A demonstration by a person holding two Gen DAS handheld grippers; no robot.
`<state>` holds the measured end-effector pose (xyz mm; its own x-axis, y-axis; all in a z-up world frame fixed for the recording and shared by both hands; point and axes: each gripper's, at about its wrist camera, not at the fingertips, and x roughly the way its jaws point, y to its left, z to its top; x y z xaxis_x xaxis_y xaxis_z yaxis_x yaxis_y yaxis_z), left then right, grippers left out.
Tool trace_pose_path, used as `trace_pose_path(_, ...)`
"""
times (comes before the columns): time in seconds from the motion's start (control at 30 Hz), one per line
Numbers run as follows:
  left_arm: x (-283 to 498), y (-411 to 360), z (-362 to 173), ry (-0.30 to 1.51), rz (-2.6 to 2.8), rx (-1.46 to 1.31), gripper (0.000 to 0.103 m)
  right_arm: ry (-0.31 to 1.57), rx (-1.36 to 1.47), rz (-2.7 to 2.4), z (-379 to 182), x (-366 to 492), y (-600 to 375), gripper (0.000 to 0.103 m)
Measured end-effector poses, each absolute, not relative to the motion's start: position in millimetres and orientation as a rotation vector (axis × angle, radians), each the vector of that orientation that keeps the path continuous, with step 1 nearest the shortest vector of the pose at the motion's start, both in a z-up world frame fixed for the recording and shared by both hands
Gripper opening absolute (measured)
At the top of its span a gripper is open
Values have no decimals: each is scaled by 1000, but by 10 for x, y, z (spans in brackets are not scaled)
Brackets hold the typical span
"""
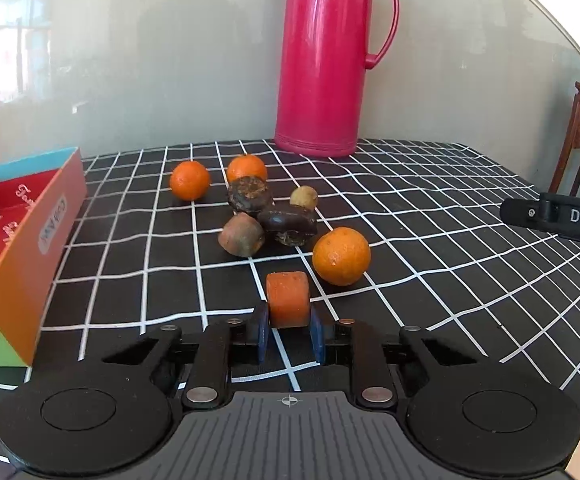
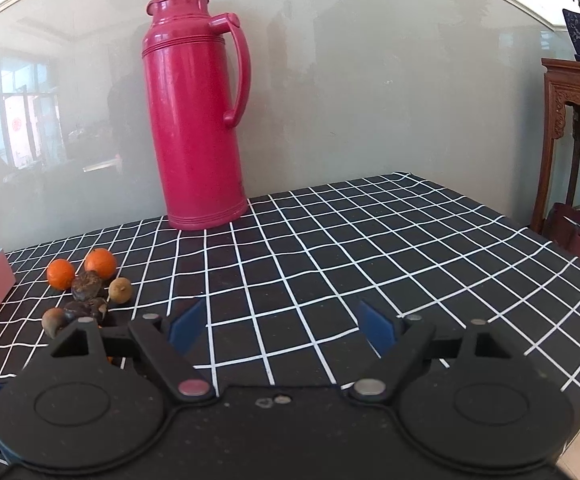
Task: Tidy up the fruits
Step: 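Carry the carrot chunk into the box and open the left tool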
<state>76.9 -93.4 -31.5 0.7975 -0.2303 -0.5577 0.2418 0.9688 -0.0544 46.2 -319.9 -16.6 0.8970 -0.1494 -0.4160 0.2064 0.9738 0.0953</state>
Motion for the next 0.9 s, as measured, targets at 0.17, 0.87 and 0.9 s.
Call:
trace_pose_path(0.17, 712, -820, -259, 568, -238, 21, 22, 421, 137, -184, -164, 471, -3156, 83)
trace_pose_path(0.87, 565, -84, 57, 432, -109, -12, 22, 436, 82, -126, -147, 648, -2597, 83)
trace_pose_path(0.9, 560, -37, 66, 426, -98, -16, 22, 435, 83, -121, -143, 655, -2569, 83)
